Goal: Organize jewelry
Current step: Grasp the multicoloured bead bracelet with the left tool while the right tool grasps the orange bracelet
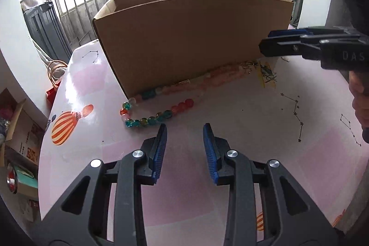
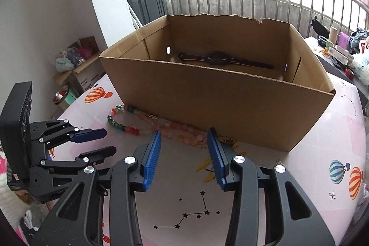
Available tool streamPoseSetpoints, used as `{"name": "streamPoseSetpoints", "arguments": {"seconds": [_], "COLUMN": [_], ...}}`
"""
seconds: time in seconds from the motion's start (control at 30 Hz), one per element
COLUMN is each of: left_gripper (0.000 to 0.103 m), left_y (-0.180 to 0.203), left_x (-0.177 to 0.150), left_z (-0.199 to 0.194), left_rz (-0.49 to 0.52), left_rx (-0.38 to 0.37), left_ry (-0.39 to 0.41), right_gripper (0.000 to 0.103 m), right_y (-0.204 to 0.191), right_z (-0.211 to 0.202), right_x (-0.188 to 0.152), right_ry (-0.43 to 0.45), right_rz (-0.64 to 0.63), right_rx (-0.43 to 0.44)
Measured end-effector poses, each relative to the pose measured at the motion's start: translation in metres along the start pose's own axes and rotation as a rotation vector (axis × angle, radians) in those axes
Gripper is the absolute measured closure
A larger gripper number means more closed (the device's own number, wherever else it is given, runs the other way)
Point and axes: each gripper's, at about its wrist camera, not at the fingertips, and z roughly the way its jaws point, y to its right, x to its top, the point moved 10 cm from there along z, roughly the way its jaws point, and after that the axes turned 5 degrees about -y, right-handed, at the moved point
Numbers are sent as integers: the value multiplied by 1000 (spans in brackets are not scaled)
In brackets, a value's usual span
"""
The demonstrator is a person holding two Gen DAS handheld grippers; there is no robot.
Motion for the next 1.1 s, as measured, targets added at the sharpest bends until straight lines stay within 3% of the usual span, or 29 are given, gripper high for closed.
{"name": "streamPoseSetpoints", "arguments": {"seconds": [0.13, 0.23, 0.33, 0.37, 0.43, 0.5, 0.53, 0.77, 0.87, 1.1], "left_gripper": [72, 54, 52, 54, 67, 91, 94, 94, 94, 94], "left_y": [6, 9, 12, 12, 12, 14, 14, 5, 2, -1], "left_x": [8, 21, 28, 29, 30, 28, 27, 18, 14, 15], "left_z": [15, 27, 35, 37, 41, 40, 39, 36, 35, 38], "left_rz": [80, 125, 166, 161, 126, 128, 124, 38, 20, 20], "left_rx": [26, 23, -2, -18, -76, -101, -108, -182, -203, -200], "left_ry": [-16, -34, -53, -71, -103, -116, -121, -148, -149, -144], "right_gripper": [62, 62, 62, 62, 62, 62, 62, 62, 62, 64], "right_y": [0, -4, -12, -15, -22, -27, -29, -46, -44, -46], "right_z": [17, 31, 41, 43, 47, 52, 54, 67, 72, 75], "right_x": [10, 13, 13, 13, 12, 9, 7, -9, -11, -19], "right_ry": [-35, -67, -96, -104, -115, -130, -137, -155, -178, -223], "right_rz": [-32, -56, -88, -103, -131, -163, -180, -418, -441, -437], "right_rx": [1, 19, 51, 60, 81, 92, 101, 54, 28, 68]}}
